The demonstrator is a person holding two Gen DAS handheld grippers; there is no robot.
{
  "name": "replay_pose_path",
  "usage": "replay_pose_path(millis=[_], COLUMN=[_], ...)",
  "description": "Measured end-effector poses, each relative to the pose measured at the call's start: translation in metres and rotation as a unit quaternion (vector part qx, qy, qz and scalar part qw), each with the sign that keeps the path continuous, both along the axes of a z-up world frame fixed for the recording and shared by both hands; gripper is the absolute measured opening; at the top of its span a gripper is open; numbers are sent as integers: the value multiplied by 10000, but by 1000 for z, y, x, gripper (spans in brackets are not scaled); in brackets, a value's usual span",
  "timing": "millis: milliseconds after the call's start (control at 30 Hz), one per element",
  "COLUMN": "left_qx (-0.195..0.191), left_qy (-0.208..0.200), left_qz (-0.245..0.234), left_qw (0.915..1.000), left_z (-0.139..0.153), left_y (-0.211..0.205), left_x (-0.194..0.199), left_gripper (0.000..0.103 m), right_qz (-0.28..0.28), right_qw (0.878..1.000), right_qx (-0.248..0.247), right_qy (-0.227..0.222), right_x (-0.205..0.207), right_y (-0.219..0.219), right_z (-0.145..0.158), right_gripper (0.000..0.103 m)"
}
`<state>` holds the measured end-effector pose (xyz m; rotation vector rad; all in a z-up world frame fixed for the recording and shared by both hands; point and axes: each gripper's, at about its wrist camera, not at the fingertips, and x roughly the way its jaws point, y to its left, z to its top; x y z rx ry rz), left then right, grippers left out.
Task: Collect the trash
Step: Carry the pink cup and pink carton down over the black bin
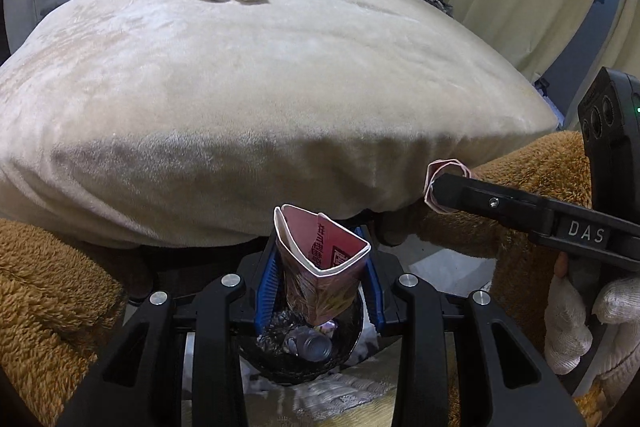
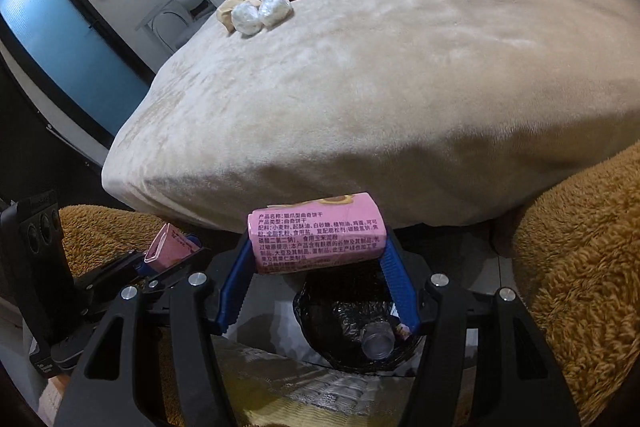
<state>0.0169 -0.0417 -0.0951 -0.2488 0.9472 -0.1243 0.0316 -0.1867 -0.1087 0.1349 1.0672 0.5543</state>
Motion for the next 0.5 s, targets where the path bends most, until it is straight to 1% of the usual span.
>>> replay_pose_path(millis=[67,167,233,400,500], left_qx=[-8,-117,-74,-42,-133], left_qy=[156,339,436,707,860], left_qz=[30,21,6,1,28], left_qw=[9999,9994,9990,9975,9962], left_z=[-6,-12,-16,-27,-33], left_y=[1,3,1,0,2], left_x=[2,7,8,11,15], left_gripper=[35,35,35,35,35], right_qz=[26,87,68,51,44], right_qw=[9999,9994,9987,9972,9961], right_qx=[-32,-153,-301,-344,-320], right_qy=[100,285,405,669,824], right_x=[2,5,6,11,14], right_y=[1,5,8,9,8], right_z=[-3,-12,-18,-29,-34], right_gripper=[61,61,61,61,61])
